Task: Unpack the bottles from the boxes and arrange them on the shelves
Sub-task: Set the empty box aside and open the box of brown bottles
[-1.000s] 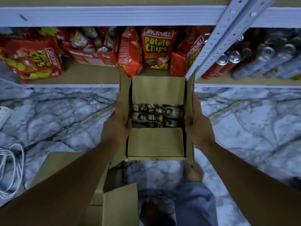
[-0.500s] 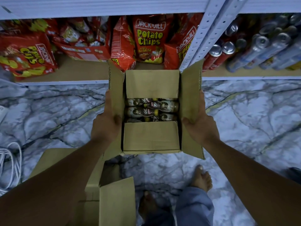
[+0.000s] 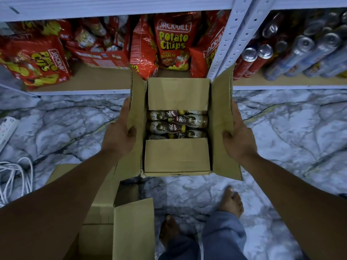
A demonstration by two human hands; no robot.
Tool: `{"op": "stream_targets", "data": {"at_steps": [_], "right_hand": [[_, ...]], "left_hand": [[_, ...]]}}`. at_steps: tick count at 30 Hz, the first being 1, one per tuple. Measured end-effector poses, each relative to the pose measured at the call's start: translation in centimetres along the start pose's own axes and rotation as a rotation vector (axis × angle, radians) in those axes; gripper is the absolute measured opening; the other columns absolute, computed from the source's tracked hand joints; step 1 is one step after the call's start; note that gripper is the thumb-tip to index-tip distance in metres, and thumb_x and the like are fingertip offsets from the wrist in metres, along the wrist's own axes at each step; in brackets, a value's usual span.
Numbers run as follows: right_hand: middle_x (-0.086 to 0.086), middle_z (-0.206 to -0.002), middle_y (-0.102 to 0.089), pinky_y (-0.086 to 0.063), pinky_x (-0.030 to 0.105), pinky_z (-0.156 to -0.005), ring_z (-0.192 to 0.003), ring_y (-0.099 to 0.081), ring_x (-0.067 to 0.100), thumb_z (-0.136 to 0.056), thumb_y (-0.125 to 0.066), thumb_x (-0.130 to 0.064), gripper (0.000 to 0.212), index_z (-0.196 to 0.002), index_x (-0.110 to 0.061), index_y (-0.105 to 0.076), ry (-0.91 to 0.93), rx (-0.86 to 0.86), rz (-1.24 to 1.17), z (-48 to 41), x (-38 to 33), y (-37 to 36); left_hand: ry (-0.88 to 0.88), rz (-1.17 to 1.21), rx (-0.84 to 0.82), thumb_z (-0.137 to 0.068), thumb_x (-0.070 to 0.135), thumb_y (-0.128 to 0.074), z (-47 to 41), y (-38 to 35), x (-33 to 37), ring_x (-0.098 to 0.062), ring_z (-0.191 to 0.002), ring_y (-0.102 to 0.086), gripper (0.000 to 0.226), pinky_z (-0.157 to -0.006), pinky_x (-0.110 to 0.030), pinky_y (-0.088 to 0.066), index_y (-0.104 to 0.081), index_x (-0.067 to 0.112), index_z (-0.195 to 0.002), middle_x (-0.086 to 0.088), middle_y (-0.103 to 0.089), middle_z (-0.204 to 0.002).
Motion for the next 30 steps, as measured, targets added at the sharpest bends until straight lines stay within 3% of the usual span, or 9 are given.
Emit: {"op": "stream_targets", "data": {"at_steps": [8, 12, 15, 19, 21, 23, 25, 28, 30], "right_hand": [[0.014, -0.058, -0.057, -0.052, 0.041, -0.048, -0.049, -0.054, 0.029, -0.094, -0.053, -0.005, 0.097, -0.157, -0.050, 0.004, -0.065, -0.042, -0.046, 3.0, 4.0, 4.3], [0.013, -0.076, -0.068, -0.056, 0.047, -0.053, -0.056, -0.061, 0.029, -0.092, -0.053, -0.004, 0.098, -0.154, -0.057, 0.002, -0.135, -0.013, -0.109, 5.8, 8.2, 7.6], [0.012, -0.094, -0.071, -0.057, 0.044, -0.059, -0.068, -0.065, 0.028, -0.091, -0.052, -0.005, 0.099, -0.151, -0.063, 0.002, -0.204, 0.055, -0.157, 8.2, 11.9, 10.7], [0.003, -0.104, -0.069, -0.057, 0.041, -0.074, -0.084, -0.064, 0.027, -0.090, -0.051, -0.005, 0.098, -0.150, -0.064, 0.001, -0.289, 0.144, -0.223, 11.1, 16.8, 15.3], [0.003, -0.106, -0.069, -0.056, 0.042, -0.077, -0.088, -0.065, 0.030, -0.090, -0.050, -0.005, 0.097, -0.151, -0.062, 0.000, -0.326, 0.187, -0.246, 12.1, 19.5, 17.7], [0.010, -0.107, -0.070, -0.057, 0.045, -0.075, -0.085, -0.066, 0.032, -0.090, -0.050, -0.003, 0.098, -0.152, -0.061, 0.001, -0.371, 0.233, -0.263, 12.9, 22.2, 20.0], [0.014, -0.103, -0.070, -0.058, 0.044, -0.067, -0.076, -0.065, 0.031, -0.089, -0.049, -0.003, 0.101, -0.150, -0.063, 0.003, -0.416, 0.280, -0.274, 13.6, 25.2, 22.2], [0.012, -0.086, -0.069, -0.048, 0.036, -0.051, -0.063, -0.061, 0.027, -0.088, -0.049, -0.002, 0.100, -0.155, -0.054, 0.002, -0.505, 0.316, -0.296, 14.4, 29.7, 25.0], [0.009, -0.074, -0.065, -0.038, 0.032, -0.044, -0.056, -0.058, 0.028, -0.089, -0.049, -0.001, 0.097, -0.158, -0.048, 0.001, -0.554, 0.349, -0.327, 15.3, 31.9, 26.8]], "left_hand": [[-0.087, -0.056, -0.101, -0.100, 0.013, -0.055, 1.4, -1.4, 4.5, -0.026, -0.051, -0.054, 0.087, -0.049, -0.032, -0.044, 0.000, 0.041, -0.160, -0.012, -0.063, -0.070], [-0.207, -0.086, -0.172, -0.100, 0.012, -0.058, 1.5, -3.2, 9.3, -0.026, -0.046, -0.052, 0.086, -0.044, -0.026, -0.033, -0.002, 0.036, -0.161, -0.016, -0.065, -0.071], [-0.326, -0.074, -0.220, -0.099, 0.009, -0.060, 1.8, -4.9, 14.6, -0.041, -0.066, -0.062, 0.084, -0.059, -0.028, -0.039, -0.007, 0.029, -0.162, -0.030, -0.067, -0.092], [-0.474, -0.107, -0.267, -0.100, 0.012, -0.058, 1.5, -8.4, 21.4, -0.012, -0.038, -0.034, 0.087, -0.043, -0.026, -0.027, -0.003, 0.040, -0.160, -0.014, -0.061, -0.066], [-0.532, -0.086, -0.314, -0.099, 0.012, -0.060, 1.2, -10.4, 25.1, -0.010, -0.047, -0.037, 0.092, -0.045, -0.033, -0.039, 0.001, 0.047, -0.159, -0.008, -0.063, -0.072], [-0.604, -0.073, -0.351, -0.097, 0.011, -0.061, 1.2, -12.3, 29.7, -0.008, -0.059, -0.043, 0.095, -0.057, -0.038, -0.049, 0.001, 0.048, -0.159, -0.020, -0.067, -0.094], [-0.663, -0.073, -0.378, -0.097, 0.010, -0.061, 1.7, -14.1, 34.6, -0.019, -0.062, -0.055, 0.095, -0.059, -0.045, -0.055, 0.000, 0.047, -0.159, -0.027, -0.066, -0.107], [-0.734, -0.123, -0.391, -0.096, 0.011, -0.061, 2.0, -17.1, 41.3, -0.038, -0.069, -0.063, 0.096, -0.059, -0.053, -0.056, 0.001, 0.045, -0.160, -0.021, -0.064, -0.090], [-0.803, -0.162, -0.398, -0.095, 0.013, -0.061, 2.4, -18.8, 45.7, -0.046, -0.085, -0.066, 0.096, -0.064, -0.056, -0.057, 0.003, 0.047, -0.159, -0.032, -0.064, -0.112]]}}
Point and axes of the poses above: each hand's wrist, its own z-axis away from the middle knuckle, its own y-axis out of the back of the hand, x = y × z, the point moved 8 cm from there along -z, towards the middle knuckle
